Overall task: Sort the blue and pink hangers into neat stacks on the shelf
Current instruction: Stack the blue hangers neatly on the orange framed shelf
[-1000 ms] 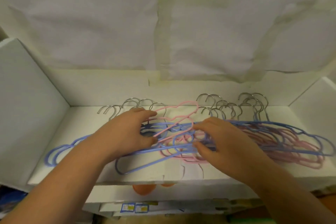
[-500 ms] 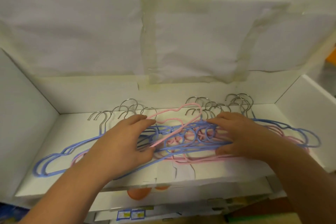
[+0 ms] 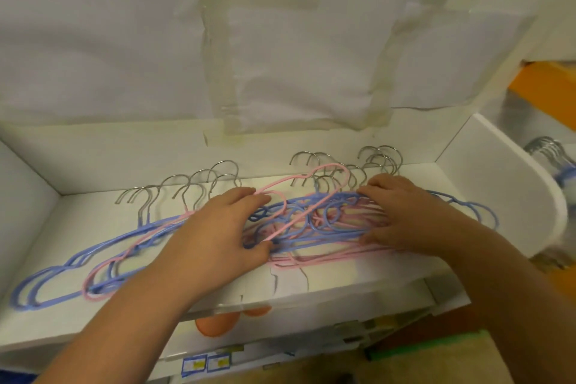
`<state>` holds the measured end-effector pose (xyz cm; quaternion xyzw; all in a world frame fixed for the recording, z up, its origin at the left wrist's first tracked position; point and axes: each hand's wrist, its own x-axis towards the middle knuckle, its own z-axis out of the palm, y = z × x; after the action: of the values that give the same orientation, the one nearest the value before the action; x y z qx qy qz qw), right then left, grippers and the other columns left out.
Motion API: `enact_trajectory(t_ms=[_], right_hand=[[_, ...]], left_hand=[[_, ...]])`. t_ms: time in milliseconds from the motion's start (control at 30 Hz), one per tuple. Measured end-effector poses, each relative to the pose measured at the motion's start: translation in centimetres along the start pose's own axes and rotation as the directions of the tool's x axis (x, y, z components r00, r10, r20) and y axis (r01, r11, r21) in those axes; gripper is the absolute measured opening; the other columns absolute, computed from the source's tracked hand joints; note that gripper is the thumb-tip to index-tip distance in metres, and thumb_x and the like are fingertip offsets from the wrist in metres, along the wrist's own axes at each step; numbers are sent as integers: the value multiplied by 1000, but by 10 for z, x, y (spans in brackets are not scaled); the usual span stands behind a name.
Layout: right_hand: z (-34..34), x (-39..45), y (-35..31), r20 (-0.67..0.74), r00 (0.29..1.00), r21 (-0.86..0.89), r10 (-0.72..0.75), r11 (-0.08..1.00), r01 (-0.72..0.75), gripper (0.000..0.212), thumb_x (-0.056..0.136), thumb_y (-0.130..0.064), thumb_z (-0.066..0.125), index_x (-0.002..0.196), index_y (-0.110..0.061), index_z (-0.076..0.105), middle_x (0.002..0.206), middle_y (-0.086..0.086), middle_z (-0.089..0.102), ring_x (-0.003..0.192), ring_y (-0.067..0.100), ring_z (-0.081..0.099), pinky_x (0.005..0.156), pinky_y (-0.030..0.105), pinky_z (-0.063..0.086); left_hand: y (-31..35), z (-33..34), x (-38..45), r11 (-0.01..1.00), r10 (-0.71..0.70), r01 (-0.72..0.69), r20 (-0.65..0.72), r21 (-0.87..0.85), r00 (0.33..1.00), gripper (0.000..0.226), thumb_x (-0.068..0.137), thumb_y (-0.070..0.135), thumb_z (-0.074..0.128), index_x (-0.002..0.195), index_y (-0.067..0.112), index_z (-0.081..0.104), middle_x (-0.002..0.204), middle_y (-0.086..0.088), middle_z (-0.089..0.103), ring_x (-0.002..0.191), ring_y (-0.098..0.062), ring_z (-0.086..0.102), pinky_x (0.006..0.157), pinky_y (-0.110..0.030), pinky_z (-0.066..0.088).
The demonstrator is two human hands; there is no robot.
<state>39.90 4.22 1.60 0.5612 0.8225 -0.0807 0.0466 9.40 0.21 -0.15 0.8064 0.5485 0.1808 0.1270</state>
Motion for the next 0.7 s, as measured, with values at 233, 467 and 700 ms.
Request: enact_trajectory(t_ms=[233, 467, 700], right_hand=[[-1, 4, -14, -40, 993, 9, -114, 993, 114, 84, 72, -63, 67, 141, -25, 38, 137, -5, 43, 126, 19, 41, 104, 31, 36], [7, 35, -37, -7, 972, -44, -236, 971, 235, 92, 68, -79, 57, 142, -28, 37, 141, 2, 39, 128, 23, 34, 106, 38, 33], [-1, 44, -30, 34, 945, -30, -324, 945, 325, 84, 68, -80, 56, 134, -29, 46, 137, 1, 43, 127, 21, 34, 107, 37, 32]], left_hand=[[13, 7, 3, 999, -39, 39, -13, -6, 999, 71, 71, 53, 60, 138, 38, 45, 138, 17, 45, 122, -9, 49, 99, -30, 45], [31, 0, -7, 989, -150, 150, -40, 0, 988, 70, 73, 50, 66, 139, 36, 46, 140, 16, 43, 124, -7, 46, 101, -24, 39], [46, 1, -19, 972, -234, 232, -126, -34, 964, 70, 68, 56, 59, 134, 35, 51, 135, 15, 49, 121, -7, 50, 101, -30, 44]])
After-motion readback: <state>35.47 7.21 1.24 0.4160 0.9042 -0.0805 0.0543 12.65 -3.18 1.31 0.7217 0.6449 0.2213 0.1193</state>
